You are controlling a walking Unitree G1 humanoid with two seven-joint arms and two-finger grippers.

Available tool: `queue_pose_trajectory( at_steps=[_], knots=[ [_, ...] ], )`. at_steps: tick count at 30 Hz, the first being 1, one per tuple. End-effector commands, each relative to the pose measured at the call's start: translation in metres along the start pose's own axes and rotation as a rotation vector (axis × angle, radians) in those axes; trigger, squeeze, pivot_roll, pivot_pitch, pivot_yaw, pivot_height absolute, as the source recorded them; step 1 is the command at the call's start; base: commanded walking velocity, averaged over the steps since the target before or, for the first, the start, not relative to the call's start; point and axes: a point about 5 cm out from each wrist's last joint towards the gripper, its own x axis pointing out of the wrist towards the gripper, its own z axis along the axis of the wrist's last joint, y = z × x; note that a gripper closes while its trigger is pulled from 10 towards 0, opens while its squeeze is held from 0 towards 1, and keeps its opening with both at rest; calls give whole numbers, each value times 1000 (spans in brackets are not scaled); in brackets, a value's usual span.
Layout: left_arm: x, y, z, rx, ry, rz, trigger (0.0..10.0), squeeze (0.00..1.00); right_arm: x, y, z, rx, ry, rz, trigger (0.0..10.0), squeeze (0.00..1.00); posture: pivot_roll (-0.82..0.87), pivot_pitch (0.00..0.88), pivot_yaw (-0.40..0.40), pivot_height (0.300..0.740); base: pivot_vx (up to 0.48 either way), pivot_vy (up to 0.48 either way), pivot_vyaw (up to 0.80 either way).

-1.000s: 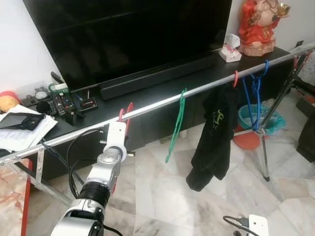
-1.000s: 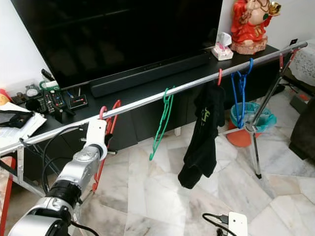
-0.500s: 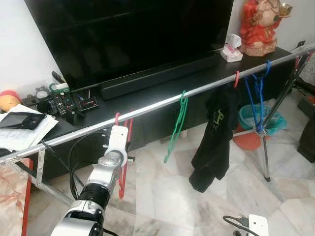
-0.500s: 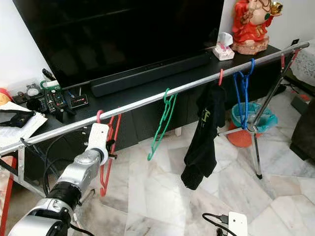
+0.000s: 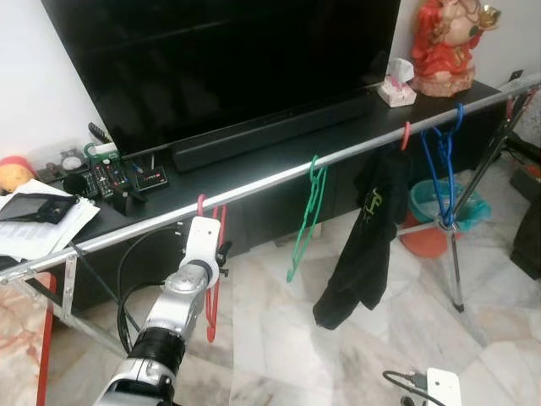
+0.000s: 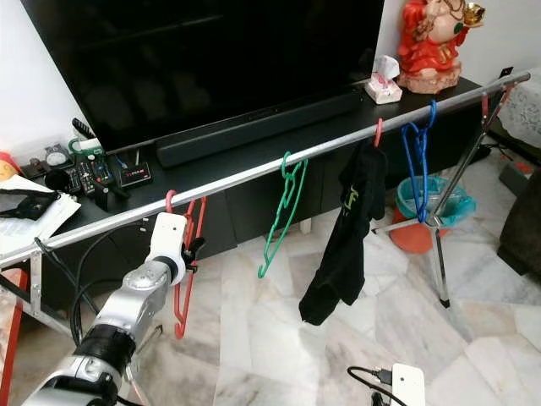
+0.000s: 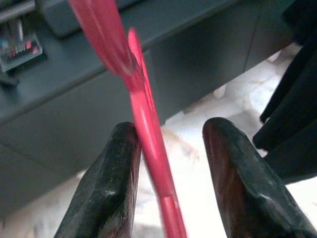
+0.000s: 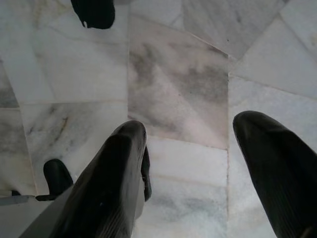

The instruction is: Hang hanger

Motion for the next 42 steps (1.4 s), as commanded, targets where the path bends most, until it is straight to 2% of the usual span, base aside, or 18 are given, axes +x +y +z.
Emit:
queue_pose_trajectory(
  at_steps=[1,2,11,12,14,17,18,19,20,23,26,29,31,35,37,39,40,42],
  knots=[
    [-11,10,1,25,-25,-3,10000,1000,0,1,-3,18,14,0,10000,0,-53,0,89,740,0,0,0],
    [-11,10,1,25,-25,-3,10000,1000,0,1,-3,18,14,0,10000,0,-53,0,89,740,0,0,0],
    [-56,18,5,38,-103,-93,10000,1000,-1,0,-4,13,16,0,10000,0,-40,0,86,740,0,0,0],
    [-64,21,3,32,-101,-90,10000,1000,-1,0,-4,13,17,0,10000,0,-41,0,88,740,0,0,0],
    [-66,22,2,28,-99,-88,10000,1000,-1,0,-4,13,17,0,10000,0,-41,0,88,740,0,0,0],
    [-83,28,-16,16,-57,-77,10000,1000,-1,0,-4,12,18,-1,10000,0,-38,0,92,740,0,0,0],
    [-90,33,-39,65,43,-64,10000,369,-1,0,-5,11,18,-1,10000,0,-37,0,92,740,0,0,0],
    [-91,34,-44,78,65,-61,10000,369,-1,0,-5,11,19,-1,10000,0,-37,0,92,740,0,0,0],
    [-92,36,-49,87,80,-61,10000,0,-1,0,-5,11,19,0,10000,0,-38,0,92,740,0,0,0],
    [-94,39,-64,75,135,-50,10000,0,-1,0,-5,9,19,1,10000,0,-38,0,90,740,0,0,0],
    [-93,37,-80,106,208,-72,10000,0,-1,0,-5,9,20,1,10000,0,-41,0,92,740,0,0,0],
    [-85,33,-99,140,293,-88,10000,0,-1,0,-5,8,20,0,10000,0,-43,0,91,740,0,0,0],
    [-75,30,-111,134,339,-76,10000,0,-1,0,-5,8,20,0,10000,0,-45,0,90,740,0,0,0],
    [-67,30,-126,118,394,-45,10000,0,-1,1,-4,13,18,-3,10000,0,-46,0,90,740,0,0,0],
    [-66,30,-132,108,414,-37,10000,0,-1,1,-4,14,18,-4,10000,0,-46,0,90,740,0,0,0],
    [-72,32,-155,100,518,1,10000,0,0,1,-4,16,18,-4,10000,0,-47,0,88,740,0,0,0],
    [-72,32,-155,100,518,1,10000,0,0,1,-4,16,18,-4,10000,0,-47,0,88,740,0,0,0],
    [-79,29,-171,114,589,9,10000,0,0,1,-3,15,18,-3,10000,0,-47,0,85,740,0,0,0]
  ],
)
